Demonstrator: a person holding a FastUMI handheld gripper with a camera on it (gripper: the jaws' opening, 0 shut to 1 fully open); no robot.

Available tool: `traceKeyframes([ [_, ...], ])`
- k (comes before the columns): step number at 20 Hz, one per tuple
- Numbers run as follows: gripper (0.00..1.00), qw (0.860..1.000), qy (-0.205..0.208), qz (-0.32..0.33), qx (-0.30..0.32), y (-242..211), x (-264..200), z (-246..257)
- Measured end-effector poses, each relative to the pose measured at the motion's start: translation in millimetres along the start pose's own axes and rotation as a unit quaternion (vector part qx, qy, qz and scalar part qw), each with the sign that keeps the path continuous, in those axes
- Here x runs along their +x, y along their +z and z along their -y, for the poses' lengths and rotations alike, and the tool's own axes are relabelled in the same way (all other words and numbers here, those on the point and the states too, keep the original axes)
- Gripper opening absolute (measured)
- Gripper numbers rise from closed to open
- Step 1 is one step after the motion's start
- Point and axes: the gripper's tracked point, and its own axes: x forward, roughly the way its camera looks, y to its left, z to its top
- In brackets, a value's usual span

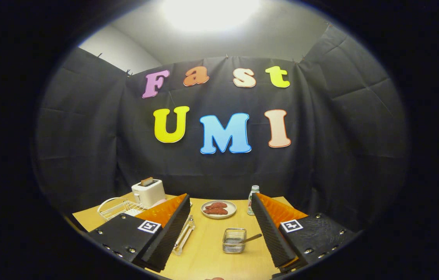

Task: Take the plate from the dish rack, then take the spoon from the basket and place it into the plate.

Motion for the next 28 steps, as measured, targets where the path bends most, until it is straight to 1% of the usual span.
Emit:
traceKeyframes([
  [2, 0.96, 1.0, -0.006, -0.007, -0.001, -2.3, 12.6, -29.5],
  [4, 0.96, 1.0, -0.007, -0.022, 0.003, -14.6, 29.4, -56.7],
  [7, 0.96, 0.998, -0.012, -0.059, 0.019, -38.9, 56.2, -92.9],
  [10, 0.96, 0.995, -0.028, -0.096, 0.015, -57.9, 81.0, -120.3],
  [13, 0.96, 0.99, -0.029, -0.134, 0.026, -80.4, 104.8, -149.8],
  [15, 0.96, 0.985, -0.036, -0.166, 0.033, -97.2, 120.7, -162.6],
  [18, 0.97, 0.973, -0.042, -0.222, 0.036, -124.8, 139.9, -176.5],
  [22, 0.97, 0.959, -0.044, -0.276, 0.05, -151.9, 160.3, -189.6],
  [23, 0.96, 0.954, -0.046, -0.289, 0.06, -158.6, 164.1, -191.7],
  [24, 0.92, 0.951, -0.046, -0.297, 0.067, -161.8, 168.8, -194.9],
  [28, 0.88, 0.94, -0.046, -0.326, 0.083, -175.4, 184.3, -202.8],
])
